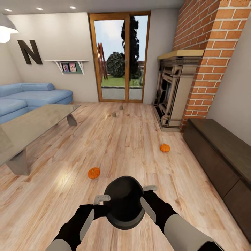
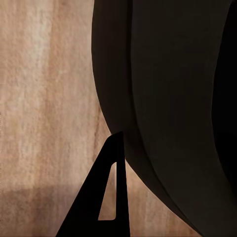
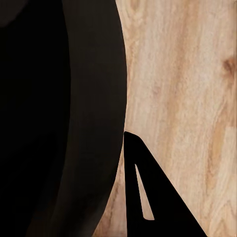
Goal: Place each of the two pumpkins and all three candles from the living room inside a cabinet in the living room (use any cabinet), then make sure every cabinet is closed, and position the cauldron so it is next to a table in the living room.
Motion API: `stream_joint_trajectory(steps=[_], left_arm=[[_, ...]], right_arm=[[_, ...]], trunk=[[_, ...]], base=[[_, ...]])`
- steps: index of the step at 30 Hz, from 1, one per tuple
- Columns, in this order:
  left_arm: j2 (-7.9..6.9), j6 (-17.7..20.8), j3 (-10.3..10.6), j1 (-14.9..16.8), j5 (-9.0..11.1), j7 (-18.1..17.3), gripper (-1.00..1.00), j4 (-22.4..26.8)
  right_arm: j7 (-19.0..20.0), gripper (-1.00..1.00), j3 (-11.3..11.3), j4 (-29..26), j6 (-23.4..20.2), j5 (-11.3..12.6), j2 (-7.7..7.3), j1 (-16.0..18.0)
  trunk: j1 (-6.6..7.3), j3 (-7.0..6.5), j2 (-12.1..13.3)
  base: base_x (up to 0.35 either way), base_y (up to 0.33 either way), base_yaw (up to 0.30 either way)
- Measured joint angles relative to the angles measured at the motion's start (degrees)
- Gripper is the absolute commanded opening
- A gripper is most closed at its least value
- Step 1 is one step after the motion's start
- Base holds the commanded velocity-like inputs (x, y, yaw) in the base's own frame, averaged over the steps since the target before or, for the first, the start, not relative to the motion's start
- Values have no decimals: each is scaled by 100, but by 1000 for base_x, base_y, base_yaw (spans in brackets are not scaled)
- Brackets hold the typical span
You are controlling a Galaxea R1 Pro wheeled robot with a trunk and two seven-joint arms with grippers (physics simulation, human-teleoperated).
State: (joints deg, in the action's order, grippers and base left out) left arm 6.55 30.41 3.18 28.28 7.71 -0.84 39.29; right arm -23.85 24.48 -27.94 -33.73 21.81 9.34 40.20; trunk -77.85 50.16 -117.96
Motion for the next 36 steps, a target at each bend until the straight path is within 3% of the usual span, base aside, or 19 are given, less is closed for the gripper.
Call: stream_joint_trajectory(steps=[11, 19, 36], left_arm=[[0, -1, 1, 0, -1, -1, -100, -7], [0, 2, -1, -2, -4, -1, -100, -6], [0, 4, -2, -3, -1, -1, -100, -3]], right_arm=[[10, -100, -4, 12, 1, -11, 1, 0], [26, -100, -10, 18, 2, -29, 2, 0], [22, -100, -5, 14, 2, -23, 1, 1]], trunk=[[242, -197, 441], [242, -198, 443], [242, -198, 443]], base=[[0, 0, 0], [0, 0, 46], [0, 0, 274]])
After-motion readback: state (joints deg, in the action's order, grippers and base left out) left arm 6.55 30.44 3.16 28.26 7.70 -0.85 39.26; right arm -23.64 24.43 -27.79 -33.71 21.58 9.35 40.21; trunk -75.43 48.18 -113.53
